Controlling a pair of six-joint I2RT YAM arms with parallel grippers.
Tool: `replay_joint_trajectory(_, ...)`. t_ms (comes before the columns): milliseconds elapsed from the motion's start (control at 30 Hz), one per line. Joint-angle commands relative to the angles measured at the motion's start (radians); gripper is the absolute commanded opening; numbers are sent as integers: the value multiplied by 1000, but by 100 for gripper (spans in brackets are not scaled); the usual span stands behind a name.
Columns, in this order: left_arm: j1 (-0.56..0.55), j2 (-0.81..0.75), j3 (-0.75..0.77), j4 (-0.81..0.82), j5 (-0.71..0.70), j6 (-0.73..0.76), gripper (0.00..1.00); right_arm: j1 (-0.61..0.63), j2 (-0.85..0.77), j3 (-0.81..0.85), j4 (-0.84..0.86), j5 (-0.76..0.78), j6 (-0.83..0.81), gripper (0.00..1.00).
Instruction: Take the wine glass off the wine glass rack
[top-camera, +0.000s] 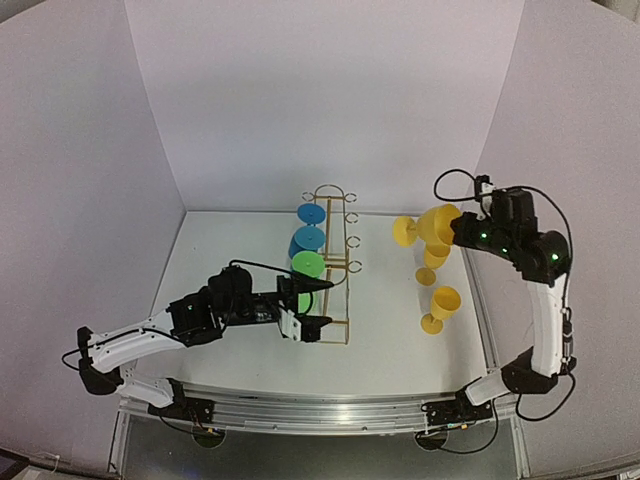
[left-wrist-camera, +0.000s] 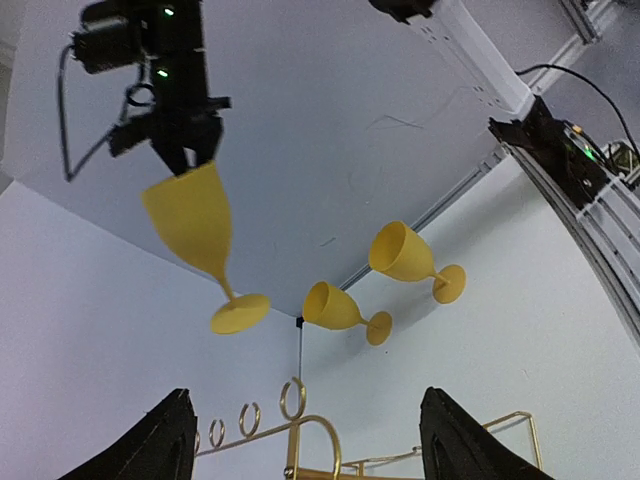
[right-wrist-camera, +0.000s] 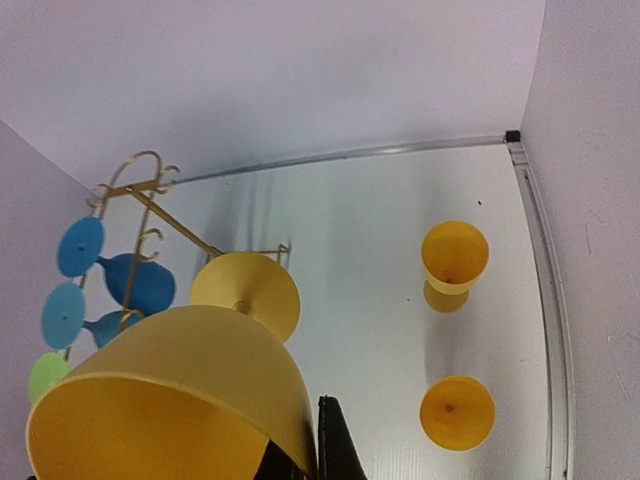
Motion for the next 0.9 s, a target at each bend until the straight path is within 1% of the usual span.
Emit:
replay_joint_trajectory(0, 64, -97, 70, 51, -73, -303, 77, -1, 108, -121, -164, 59, 5, 0)
replay_joint_trajectory(133, 165, -129, 76, 100, -110, -432, 78, -1, 155, -205, -110, 36, 9, 0)
replay_joint_trajectory(233, 223, -162, 49, 144, -151, -480, 80, -1, 169, -286, -53, 11, 17, 0)
replay_joint_trajectory(400, 337, -224, -65, 216, -187, -595, 89, -1, 212, -390, 28, 19, 22, 0)
replay_joint_trajectory(533, 413, -271, -142, 244, -187, -685, 94, 0, 274, -392, 58, 14, 13, 0)
replay_joint_trajectory(633, 469, -299, -178, 239, -186, -745, 96, 0, 320, -389, 77, 17, 10, 0)
replay_joint_trajectory(767, 518, -329, -217, 238, -187, -766, 96, -1, 367, -398, 113, 4, 9, 0)
replay_joint_trajectory(867, 536, -339, -230, 228, -187, -768, 96, -1, 390, -406, 129, 16, 9, 0)
